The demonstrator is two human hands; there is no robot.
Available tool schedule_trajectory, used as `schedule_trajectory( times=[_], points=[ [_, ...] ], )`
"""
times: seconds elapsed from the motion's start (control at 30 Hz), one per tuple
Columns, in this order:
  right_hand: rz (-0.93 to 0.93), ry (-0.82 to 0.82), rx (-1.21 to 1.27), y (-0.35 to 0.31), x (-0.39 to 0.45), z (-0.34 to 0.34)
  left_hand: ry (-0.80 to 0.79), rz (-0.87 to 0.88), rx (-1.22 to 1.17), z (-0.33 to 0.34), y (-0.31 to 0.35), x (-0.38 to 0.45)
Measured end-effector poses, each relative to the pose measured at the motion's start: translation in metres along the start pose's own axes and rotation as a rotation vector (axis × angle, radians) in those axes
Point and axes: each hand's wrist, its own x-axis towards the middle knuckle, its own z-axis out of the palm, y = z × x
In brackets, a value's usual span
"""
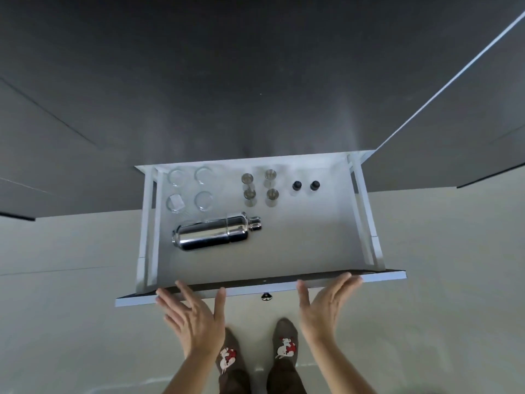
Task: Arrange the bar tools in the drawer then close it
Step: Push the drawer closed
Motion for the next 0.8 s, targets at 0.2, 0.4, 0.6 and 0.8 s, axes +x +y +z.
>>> schedule_trajectory(
  times=[0.2,0.4,0.6,0.8],
  points=[
    [0.011,-0.016,0.058,-0.011,0.009,0.007,-0.012,0.003,0.040,-0.005,0.008,0.006],
    [-0.014,-0.011,0.069,-0.022,0.027,0.012,-0.016,-0.064,0.018,-0.015,0.024,0.022],
    [-0.017,0.019,0.090,-0.042,0.052,0.019,0.002,-0.144,-0.141,-0.022,0.048,0.041],
    [-0.040,0.043,0.140,-0.066,0.078,0.026,0.090,-0.116,-0.198,-0.024,0.072,0.070]
  ],
)
